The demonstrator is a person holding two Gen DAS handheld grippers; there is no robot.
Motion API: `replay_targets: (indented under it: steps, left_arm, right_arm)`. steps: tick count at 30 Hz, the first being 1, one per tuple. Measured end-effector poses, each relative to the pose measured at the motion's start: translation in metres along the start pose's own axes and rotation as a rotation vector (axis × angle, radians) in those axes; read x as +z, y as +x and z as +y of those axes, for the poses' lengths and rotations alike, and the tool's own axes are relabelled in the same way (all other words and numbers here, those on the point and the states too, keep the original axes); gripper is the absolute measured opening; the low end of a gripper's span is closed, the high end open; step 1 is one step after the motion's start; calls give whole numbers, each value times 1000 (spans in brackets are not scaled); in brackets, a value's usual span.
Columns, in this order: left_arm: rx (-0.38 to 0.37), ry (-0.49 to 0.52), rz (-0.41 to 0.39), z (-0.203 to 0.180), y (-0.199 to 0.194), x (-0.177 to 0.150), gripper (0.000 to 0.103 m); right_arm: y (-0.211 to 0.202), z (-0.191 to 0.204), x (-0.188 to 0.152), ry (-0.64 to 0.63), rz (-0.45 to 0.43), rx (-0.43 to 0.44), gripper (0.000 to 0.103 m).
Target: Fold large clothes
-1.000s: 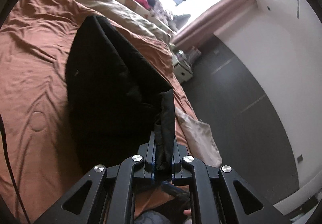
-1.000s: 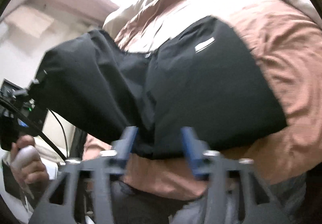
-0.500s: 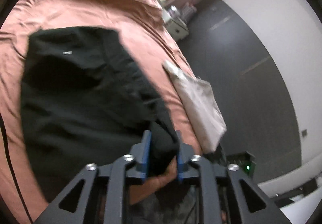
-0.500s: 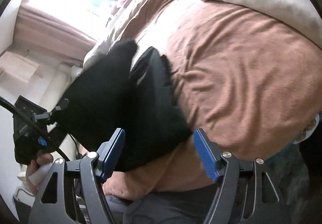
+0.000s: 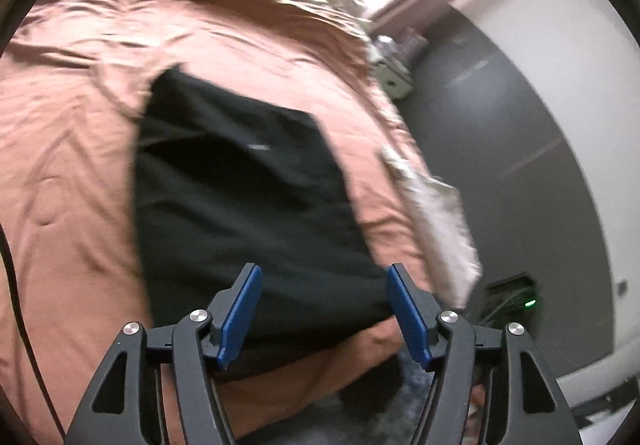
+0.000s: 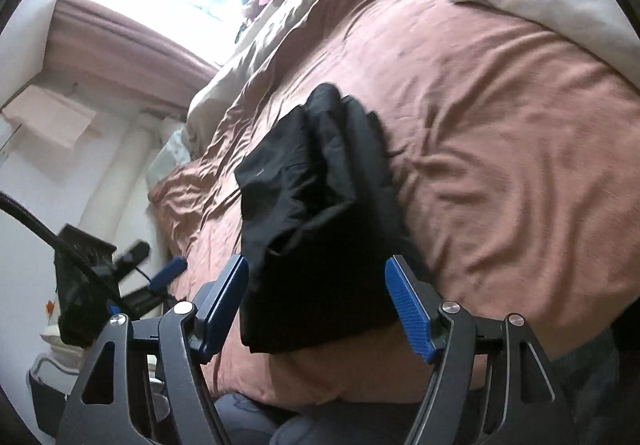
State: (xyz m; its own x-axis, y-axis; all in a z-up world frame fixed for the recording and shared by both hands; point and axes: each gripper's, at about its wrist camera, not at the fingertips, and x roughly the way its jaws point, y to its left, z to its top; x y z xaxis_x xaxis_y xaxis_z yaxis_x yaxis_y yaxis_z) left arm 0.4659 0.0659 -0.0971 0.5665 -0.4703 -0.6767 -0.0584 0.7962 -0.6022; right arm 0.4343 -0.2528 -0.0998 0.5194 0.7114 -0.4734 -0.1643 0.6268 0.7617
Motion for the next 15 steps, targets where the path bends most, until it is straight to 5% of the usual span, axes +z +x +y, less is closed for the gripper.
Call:
replay_targets:
  steps: [6,8,11,15]
  left_arm:
    - [100,-64,37,40,9,-12,66]
    - [123,-75,63,49,18,-17,66]
    - [165,-86,108,60,30,-24,66]
    - [210,-87,114,60,46,-28,66]
  right_arm:
    - [30,6,8,-1,-8,-58,66]
    - [33,3,8,15,-7,-49,29]
    - [33,-1,4,23,-11,-28,13]
    - [26,-12,-6,35,-32,-31,6]
